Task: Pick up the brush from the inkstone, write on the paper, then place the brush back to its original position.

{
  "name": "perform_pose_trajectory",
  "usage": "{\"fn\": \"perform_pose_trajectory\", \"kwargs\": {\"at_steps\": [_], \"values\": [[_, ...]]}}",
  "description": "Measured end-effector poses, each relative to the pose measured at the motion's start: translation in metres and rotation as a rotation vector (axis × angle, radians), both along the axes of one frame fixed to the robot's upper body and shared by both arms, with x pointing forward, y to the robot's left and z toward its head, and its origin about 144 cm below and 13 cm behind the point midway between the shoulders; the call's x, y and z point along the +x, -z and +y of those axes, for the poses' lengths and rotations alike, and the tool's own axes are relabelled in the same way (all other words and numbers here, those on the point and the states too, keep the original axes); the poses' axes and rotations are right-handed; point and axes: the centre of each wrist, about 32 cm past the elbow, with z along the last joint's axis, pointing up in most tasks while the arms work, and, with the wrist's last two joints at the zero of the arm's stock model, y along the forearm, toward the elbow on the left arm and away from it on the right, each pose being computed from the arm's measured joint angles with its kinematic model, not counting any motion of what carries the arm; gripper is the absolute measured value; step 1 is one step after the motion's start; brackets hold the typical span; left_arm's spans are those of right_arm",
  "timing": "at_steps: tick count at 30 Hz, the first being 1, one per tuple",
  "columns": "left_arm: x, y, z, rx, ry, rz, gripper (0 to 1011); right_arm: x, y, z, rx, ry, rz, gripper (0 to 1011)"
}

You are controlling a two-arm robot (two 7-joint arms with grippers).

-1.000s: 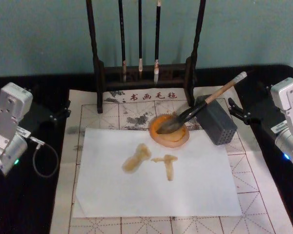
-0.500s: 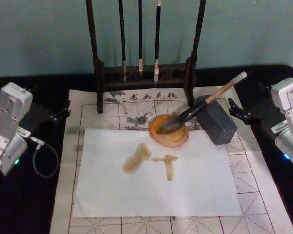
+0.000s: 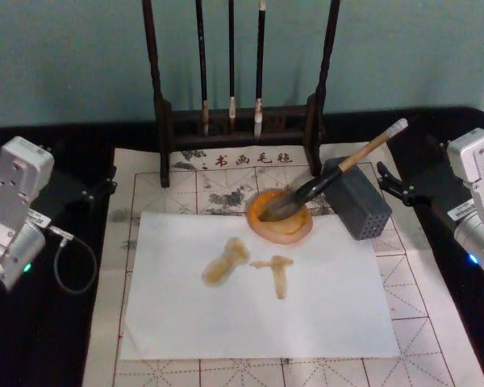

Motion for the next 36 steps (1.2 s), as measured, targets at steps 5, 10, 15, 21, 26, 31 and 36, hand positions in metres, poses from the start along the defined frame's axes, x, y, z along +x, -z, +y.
{"fn": "perform_pose_trajectory", "kwargs": {"at_steps": [5,10,15,21,26,31,36], "values": [[0.0000,0.0000,0.0000,0.000,0.000,0.000,1001,0.0000,0.0000,0.0000,0.000,0.000,0.000,1000],[0.0000,0.0000,0.0000,0.000,0.000,0.000,1001,0.0000,0.0000,0.0000,0.000,0.000,0.000,1000],[0.0000,0.0000,0.0000,0.000,0.000,0.000,1001,0.0000,0.0000,0.0000,0.000,0.000,0.000,1000],[0.0000,0.0000,0.0000,0.000,0.000,0.000,1001,0.0000,0.0000,0.0000,0.000,0.000,0.000,1000],[0.0000,0.0000,0.0000,0.000,0.000,0.000,1001,0.0000,0.0000,0.0000,0.000,0.000,0.000,1000],[0.0000,0.0000,0.0000,0.000,0.000,0.000,1001,0.0000,0.0000,0.0000,0.000,0.000,0.000,1000],[0.0000,0.0000,0.0000,0.000,0.000,0.000,1001,0.0000,0.0000,0.0000,0.000,0.000,0.000,1000]]}}
